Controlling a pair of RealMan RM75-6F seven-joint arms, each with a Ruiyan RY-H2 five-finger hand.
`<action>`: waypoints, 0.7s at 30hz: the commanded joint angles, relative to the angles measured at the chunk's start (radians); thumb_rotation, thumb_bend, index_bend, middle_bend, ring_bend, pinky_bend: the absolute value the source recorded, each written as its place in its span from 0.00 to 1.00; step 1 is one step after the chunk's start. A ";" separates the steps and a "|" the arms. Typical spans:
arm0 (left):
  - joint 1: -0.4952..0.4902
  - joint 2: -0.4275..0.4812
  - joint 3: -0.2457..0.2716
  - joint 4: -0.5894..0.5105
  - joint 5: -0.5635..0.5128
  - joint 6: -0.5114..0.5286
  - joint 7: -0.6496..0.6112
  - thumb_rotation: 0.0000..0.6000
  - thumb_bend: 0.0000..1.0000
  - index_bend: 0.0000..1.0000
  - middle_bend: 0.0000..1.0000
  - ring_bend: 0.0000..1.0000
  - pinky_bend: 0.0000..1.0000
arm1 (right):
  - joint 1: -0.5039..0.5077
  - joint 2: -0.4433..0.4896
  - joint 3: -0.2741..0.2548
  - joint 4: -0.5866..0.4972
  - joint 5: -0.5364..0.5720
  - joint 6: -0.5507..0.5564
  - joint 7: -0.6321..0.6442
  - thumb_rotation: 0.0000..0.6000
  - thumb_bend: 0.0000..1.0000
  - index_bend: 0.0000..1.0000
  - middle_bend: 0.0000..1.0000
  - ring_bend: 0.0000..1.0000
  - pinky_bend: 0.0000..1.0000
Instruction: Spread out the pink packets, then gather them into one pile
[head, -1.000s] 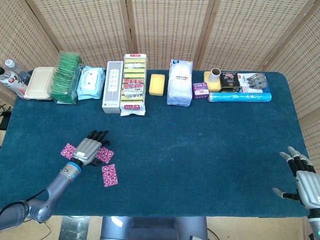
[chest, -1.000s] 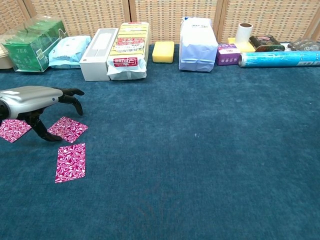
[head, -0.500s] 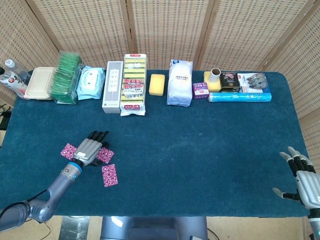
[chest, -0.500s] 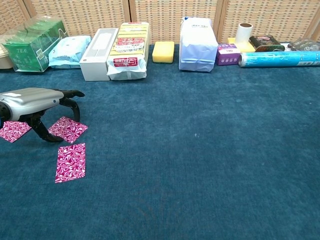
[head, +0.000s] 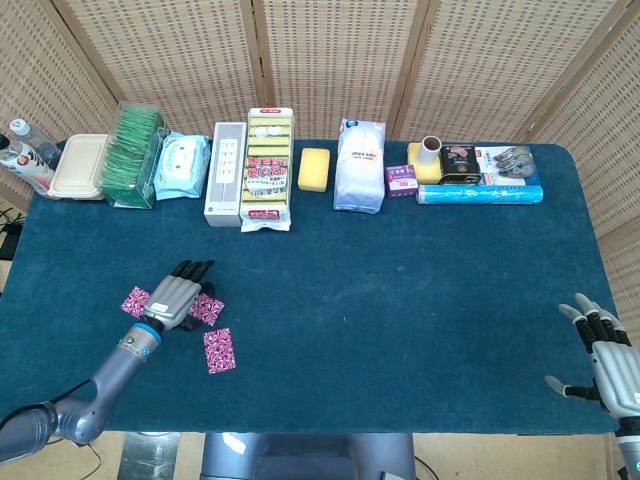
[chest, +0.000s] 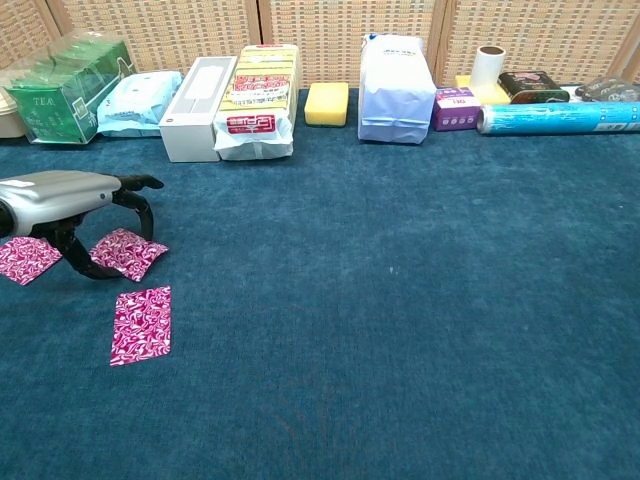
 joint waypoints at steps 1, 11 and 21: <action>0.002 0.015 -0.004 -0.015 0.004 0.005 -0.003 1.00 0.24 0.39 0.00 0.00 0.00 | 0.000 0.000 0.000 0.000 -0.001 0.000 0.000 1.00 0.00 0.10 0.00 0.00 0.00; 0.069 0.133 0.047 -0.066 0.093 0.071 -0.066 1.00 0.24 0.39 0.00 0.00 0.00 | -0.001 0.003 -0.001 -0.002 0.000 0.001 0.002 1.00 0.00 0.10 0.00 0.00 0.00; 0.136 0.155 0.097 0.075 0.212 0.120 -0.256 1.00 0.24 0.39 0.00 0.00 0.00 | 0.001 -0.002 -0.004 -0.010 -0.002 -0.003 -0.018 1.00 0.00 0.10 0.00 0.00 0.00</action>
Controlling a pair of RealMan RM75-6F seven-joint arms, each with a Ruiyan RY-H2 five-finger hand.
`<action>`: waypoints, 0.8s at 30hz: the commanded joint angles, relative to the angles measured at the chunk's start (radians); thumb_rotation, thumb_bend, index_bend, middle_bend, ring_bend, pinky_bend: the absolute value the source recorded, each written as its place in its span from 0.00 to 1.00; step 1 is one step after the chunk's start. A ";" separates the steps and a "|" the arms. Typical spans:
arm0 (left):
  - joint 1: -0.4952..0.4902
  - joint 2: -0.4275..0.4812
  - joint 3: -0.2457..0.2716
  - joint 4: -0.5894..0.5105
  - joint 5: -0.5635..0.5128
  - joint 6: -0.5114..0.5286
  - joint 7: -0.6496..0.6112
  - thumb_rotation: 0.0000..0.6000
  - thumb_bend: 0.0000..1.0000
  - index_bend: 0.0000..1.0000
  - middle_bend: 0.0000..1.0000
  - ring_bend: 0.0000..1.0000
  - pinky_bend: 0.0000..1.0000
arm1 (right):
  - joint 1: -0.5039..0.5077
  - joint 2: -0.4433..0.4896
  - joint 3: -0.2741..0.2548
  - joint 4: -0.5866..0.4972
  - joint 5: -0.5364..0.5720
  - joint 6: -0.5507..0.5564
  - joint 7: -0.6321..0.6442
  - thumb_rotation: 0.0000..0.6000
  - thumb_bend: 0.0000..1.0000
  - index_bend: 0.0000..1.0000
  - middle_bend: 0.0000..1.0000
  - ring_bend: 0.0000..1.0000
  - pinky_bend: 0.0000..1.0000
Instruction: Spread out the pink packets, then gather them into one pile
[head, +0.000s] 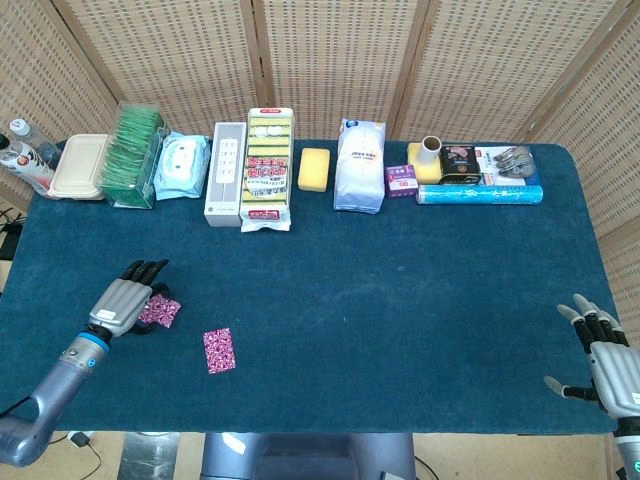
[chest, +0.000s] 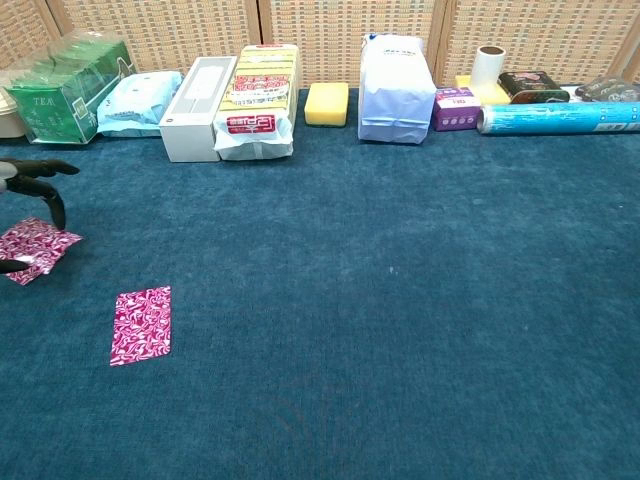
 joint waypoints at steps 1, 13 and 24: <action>0.020 -0.003 0.014 0.051 0.028 0.009 -0.052 1.00 0.24 0.39 0.00 0.00 0.00 | 0.000 -0.002 -0.002 -0.004 -0.002 0.000 -0.009 1.00 0.00 0.10 0.00 0.00 0.00; 0.039 -0.054 0.018 0.202 0.073 -0.004 -0.151 1.00 0.24 0.39 0.00 0.00 0.00 | 0.003 -0.009 0.001 -0.005 0.010 -0.007 -0.026 1.00 0.00 0.10 0.00 0.00 0.00; 0.042 -0.112 0.021 0.306 0.123 0.011 -0.176 1.00 0.24 0.39 0.00 0.00 0.00 | 0.002 -0.013 0.002 -0.006 0.008 -0.002 -0.029 1.00 0.00 0.10 0.00 0.00 0.00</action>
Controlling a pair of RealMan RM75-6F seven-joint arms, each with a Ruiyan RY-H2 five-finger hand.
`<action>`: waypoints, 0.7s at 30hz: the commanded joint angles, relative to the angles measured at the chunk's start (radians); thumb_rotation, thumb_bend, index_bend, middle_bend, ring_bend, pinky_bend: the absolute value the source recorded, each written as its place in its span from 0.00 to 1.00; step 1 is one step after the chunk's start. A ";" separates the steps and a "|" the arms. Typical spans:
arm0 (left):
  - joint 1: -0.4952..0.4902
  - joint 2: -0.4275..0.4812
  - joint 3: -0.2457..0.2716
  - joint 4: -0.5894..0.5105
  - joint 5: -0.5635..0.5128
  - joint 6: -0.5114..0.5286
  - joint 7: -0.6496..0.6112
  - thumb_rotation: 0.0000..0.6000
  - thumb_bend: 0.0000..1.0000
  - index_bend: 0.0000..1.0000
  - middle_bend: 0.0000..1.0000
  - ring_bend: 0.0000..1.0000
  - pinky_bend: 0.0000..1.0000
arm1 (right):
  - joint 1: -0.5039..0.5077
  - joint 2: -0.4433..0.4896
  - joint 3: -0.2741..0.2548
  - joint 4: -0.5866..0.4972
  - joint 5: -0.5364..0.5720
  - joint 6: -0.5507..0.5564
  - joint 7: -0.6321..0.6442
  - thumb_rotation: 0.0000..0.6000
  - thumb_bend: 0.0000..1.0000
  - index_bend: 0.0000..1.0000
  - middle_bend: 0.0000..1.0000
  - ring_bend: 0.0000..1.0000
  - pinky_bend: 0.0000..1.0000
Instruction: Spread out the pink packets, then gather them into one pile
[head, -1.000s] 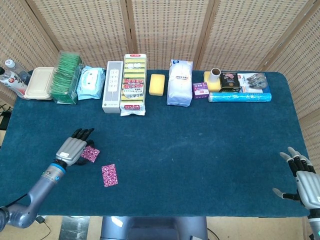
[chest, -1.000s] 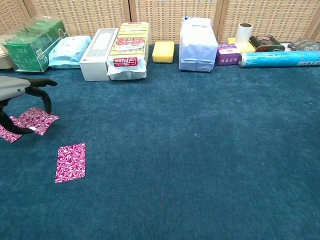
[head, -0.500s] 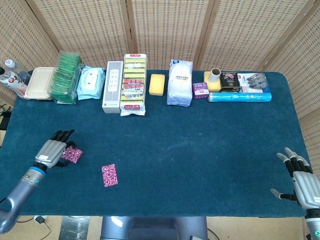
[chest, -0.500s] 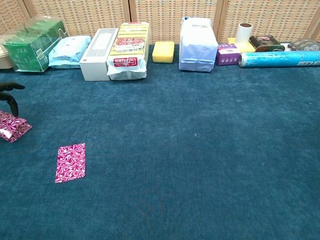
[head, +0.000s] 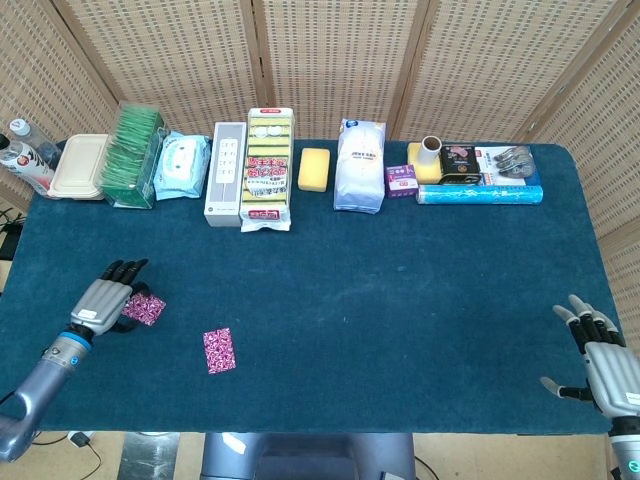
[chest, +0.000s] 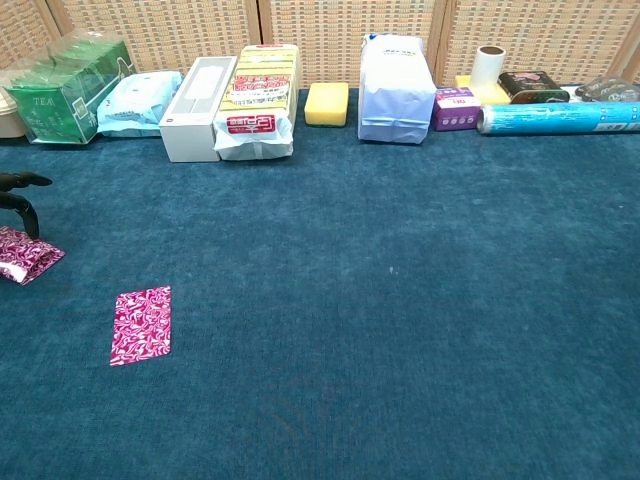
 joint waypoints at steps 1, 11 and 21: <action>0.002 -0.010 0.002 0.015 0.008 0.000 -0.004 1.00 0.24 0.39 0.00 0.00 0.00 | 0.000 0.000 0.000 0.000 -0.002 0.002 0.001 1.00 0.00 0.10 0.00 0.00 0.00; -0.003 -0.025 -0.016 0.043 -0.004 -0.026 -0.014 1.00 0.24 0.39 0.00 0.00 0.00 | 0.000 0.001 0.000 0.000 0.001 0.001 0.002 1.00 0.00 0.10 0.00 0.00 0.00; -0.008 -0.026 -0.032 0.031 -0.021 -0.052 -0.014 1.00 0.24 0.39 0.00 0.00 0.00 | -0.002 0.001 -0.001 0.001 -0.001 0.003 0.005 1.00 0.00 0.09 0.00 0.00 0.00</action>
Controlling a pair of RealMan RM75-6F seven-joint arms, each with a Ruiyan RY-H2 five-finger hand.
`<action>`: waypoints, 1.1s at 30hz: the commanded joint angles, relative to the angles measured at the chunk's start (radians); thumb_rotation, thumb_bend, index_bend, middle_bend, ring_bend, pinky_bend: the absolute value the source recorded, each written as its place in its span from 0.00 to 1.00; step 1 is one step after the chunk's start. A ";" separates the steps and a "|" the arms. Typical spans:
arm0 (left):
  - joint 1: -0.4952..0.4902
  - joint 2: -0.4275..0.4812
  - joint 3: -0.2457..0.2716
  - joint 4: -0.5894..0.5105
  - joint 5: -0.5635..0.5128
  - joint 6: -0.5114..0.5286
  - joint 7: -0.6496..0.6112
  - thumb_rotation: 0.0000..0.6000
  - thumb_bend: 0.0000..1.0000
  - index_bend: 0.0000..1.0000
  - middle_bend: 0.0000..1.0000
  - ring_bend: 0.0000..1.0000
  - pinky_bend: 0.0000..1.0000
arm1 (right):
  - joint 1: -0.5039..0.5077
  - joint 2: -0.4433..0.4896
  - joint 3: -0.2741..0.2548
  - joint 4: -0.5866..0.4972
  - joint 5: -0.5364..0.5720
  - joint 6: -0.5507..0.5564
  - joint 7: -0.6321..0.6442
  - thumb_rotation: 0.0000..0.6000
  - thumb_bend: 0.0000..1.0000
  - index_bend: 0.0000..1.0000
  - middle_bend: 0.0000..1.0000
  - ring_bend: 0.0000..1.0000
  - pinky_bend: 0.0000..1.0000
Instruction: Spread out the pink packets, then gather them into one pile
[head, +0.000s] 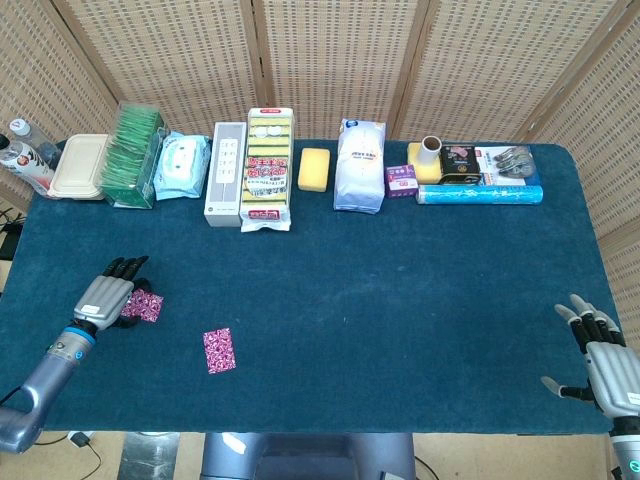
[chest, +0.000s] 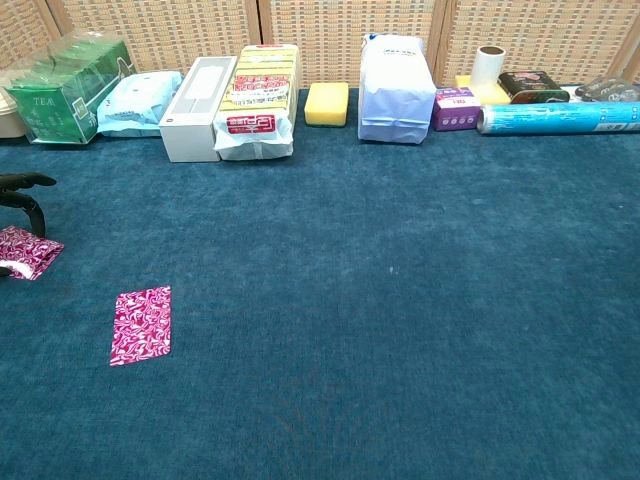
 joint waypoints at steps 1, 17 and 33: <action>0.001 0.003 -0.001 -0.008 -0.005 -0.007 0.001 1.00 0.24 0.39 0.00 0.00 0.00 | -0.002 0.001 -0.001 -0.002 -0.003 0.004 0.002 1.00 0.00 0.09 0.00 0.00 0.00; -0.001 0.062 -0.038 -0.114 -0.097 -0.074 0.052 1.00 0.24 0.39 0.00 0.00 0.00 | -0.002 0.004 0.000 -0.002 -0.004 0.005 0.009 1.00 0.00 0.09 0.00 0.00 0.00; -0.012 0.102 -0.074 -0.230 -0.247 -0.138 0.205 1.00 0.22 0.39 0.00 0.00 0.00 | -0.002 0.005 0.000 -0.001 -0.004 0.004 0.012 1.00 0.00 0.10 0.00 0.00 0.00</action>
